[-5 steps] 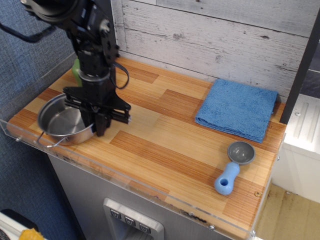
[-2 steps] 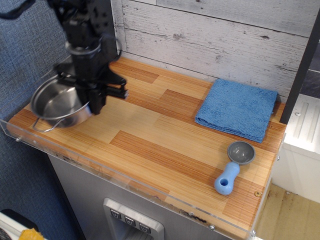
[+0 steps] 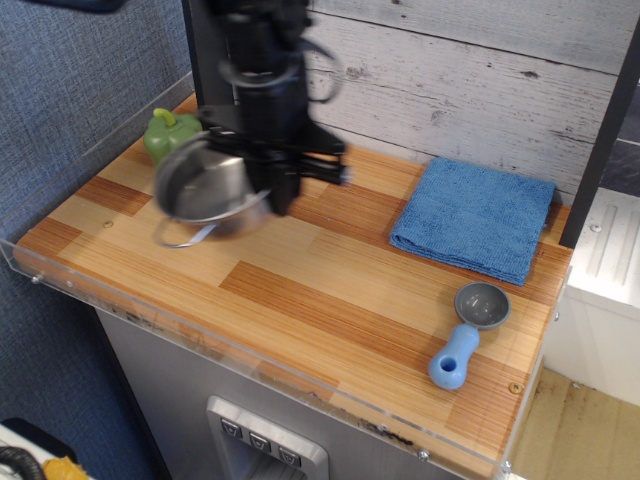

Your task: Move the silver pot near the blue spoon.

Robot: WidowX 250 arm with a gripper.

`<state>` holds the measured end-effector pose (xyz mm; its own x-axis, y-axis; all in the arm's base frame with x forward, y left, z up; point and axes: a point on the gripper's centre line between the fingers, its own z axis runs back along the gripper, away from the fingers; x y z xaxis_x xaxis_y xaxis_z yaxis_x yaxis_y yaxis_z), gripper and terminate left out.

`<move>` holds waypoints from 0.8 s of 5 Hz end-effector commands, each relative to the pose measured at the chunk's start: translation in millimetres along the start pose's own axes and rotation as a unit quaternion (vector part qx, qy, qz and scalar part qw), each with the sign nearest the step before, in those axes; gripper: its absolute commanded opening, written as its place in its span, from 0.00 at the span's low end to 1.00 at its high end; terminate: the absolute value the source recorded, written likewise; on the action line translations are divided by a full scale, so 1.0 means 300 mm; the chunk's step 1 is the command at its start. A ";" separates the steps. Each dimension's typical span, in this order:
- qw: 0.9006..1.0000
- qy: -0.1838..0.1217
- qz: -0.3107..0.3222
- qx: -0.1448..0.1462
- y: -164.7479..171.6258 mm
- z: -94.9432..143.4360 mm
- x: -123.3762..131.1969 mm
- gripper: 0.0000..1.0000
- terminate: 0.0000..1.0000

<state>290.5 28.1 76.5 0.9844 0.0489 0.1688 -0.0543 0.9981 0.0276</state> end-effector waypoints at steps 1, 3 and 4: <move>1.000 0.013 -0.023 0.013 -0.218 0.012 -0.027 0.00 0.00; 0.997 0.073 -0.035 -0.010 -0.318 -0.075 -0.131 0.00 0.00; 0.992 0.110 -0.041 -0.033 -0.335 -0.155 -0.120 0.00 0.00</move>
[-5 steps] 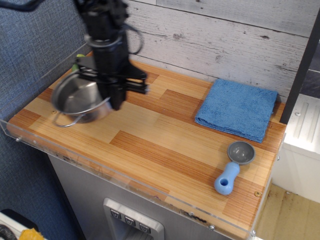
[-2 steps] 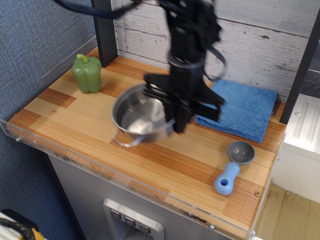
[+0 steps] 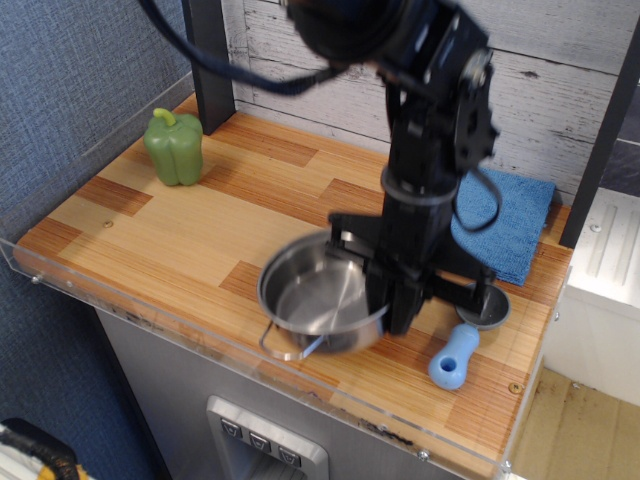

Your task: Move the silver pot near the blue spoon.

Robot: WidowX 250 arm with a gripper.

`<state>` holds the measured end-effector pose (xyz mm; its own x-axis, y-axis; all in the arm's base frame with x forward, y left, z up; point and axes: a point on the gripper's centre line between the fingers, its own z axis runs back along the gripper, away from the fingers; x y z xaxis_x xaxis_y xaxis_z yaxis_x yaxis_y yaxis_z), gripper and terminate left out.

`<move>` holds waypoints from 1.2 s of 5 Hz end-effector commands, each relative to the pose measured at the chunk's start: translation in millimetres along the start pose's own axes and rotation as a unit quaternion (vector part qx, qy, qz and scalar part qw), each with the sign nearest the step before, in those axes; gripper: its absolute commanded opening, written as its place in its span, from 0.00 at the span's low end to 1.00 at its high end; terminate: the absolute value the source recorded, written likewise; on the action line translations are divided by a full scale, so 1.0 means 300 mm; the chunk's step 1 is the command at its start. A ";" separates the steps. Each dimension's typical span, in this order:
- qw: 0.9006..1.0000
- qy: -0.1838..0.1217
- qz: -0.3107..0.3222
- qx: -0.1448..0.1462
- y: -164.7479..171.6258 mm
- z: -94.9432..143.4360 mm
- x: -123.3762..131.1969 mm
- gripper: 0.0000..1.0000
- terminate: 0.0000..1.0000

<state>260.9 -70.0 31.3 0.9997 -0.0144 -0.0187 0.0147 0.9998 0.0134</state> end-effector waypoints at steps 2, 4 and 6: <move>0.999 0.037 -0.024 -0.032 -0.019 -0.082 0.048 0.00 0.00; 0.994 -0.032 -0.104 0.015 -0.067 0.024 0.044 1.00 0.00; 0.995 -0.065 -0.062 0.033 0.007 0.121 0.052 1.00 0.00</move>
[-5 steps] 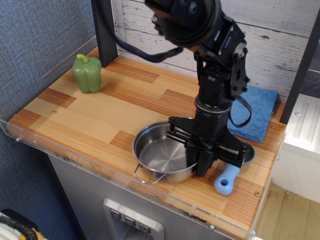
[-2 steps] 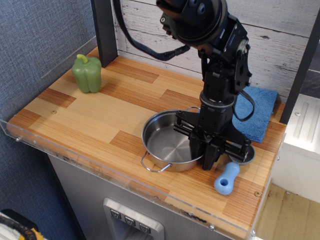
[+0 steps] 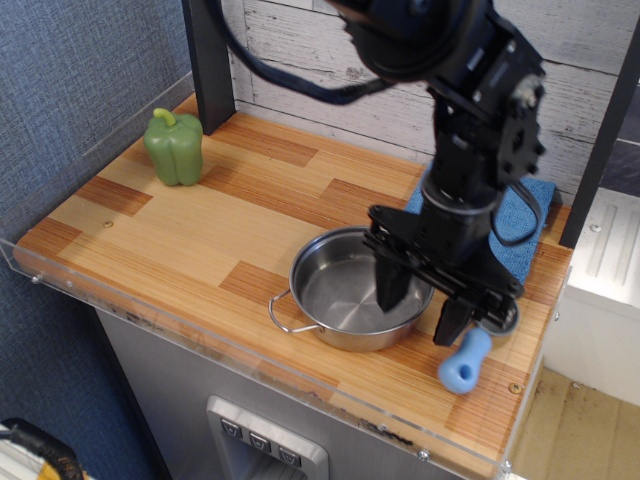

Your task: Move the silver pot near the blue spoon.

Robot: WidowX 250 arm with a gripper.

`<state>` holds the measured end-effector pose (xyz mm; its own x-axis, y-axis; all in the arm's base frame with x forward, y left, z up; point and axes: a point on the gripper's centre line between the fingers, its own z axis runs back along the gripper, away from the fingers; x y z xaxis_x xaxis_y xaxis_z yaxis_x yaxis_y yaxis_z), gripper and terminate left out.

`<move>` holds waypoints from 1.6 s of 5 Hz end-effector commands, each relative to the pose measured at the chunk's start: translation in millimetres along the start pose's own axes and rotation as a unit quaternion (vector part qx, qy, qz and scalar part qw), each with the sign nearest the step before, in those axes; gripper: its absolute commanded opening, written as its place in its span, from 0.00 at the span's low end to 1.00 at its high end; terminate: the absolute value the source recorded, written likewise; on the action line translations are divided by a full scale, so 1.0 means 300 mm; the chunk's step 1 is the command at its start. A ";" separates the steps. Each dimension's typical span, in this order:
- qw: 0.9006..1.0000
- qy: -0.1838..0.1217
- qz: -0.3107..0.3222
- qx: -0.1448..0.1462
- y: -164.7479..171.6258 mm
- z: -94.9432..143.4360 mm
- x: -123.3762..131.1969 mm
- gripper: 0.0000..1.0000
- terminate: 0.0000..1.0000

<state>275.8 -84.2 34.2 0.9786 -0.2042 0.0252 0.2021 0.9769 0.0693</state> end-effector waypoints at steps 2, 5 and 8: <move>0.986 -0.021 0.166 0.004 0.218 0.175 -0.049 1.00 0.00; 0.990 -0.053 0.129 0.018 0.300 0.226 -0.043 1.00 0.00; 0.991 -0.036 0.125 0.038 0.302 0.229 -0.047 1.00 1.00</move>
